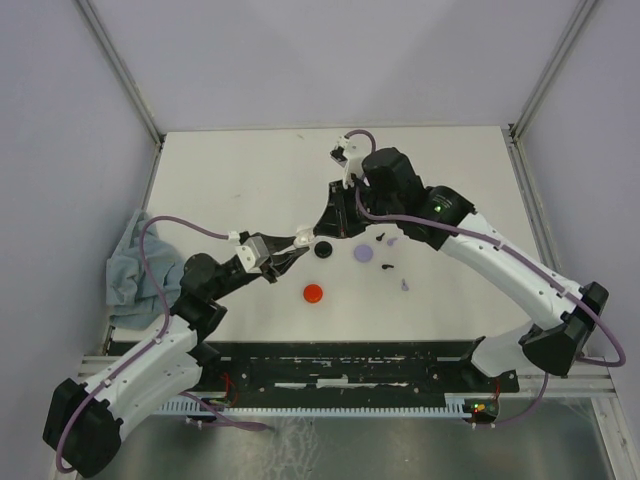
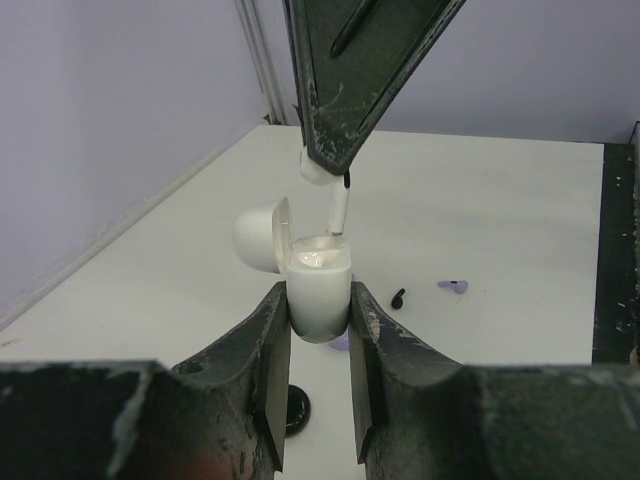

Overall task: Insert the wireless bluetooth earbuds into the charging case
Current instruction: Pick up the earbud from the charging case, then place the earbud in the charging case.

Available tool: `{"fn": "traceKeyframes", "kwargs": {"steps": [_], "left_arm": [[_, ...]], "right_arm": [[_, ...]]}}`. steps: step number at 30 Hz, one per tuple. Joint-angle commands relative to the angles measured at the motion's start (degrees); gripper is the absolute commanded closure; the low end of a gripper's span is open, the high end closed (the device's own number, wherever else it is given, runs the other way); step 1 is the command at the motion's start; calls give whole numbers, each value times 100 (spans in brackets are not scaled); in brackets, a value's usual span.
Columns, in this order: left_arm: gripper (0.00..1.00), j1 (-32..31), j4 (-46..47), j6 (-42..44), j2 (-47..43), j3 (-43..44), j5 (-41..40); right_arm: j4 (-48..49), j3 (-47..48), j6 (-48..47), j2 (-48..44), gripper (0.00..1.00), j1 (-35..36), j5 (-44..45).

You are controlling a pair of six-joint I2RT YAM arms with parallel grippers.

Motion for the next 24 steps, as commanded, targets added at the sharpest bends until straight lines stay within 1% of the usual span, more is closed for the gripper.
{"fn": "traceKeyframes", "kwargs": {"steps": [1,12,24], "left_arm": [[97,11,325,-191,-101,65,132],[97,10,536,-628,11,117,512],[97,9,698,-842,108,198,599]], "right_arm": [[155,47,-393,-405,93,-53,-41],[634,-247,-760,-567,94,-56,-586],[674,-375,-827,-515,94,-49,-776]]}}
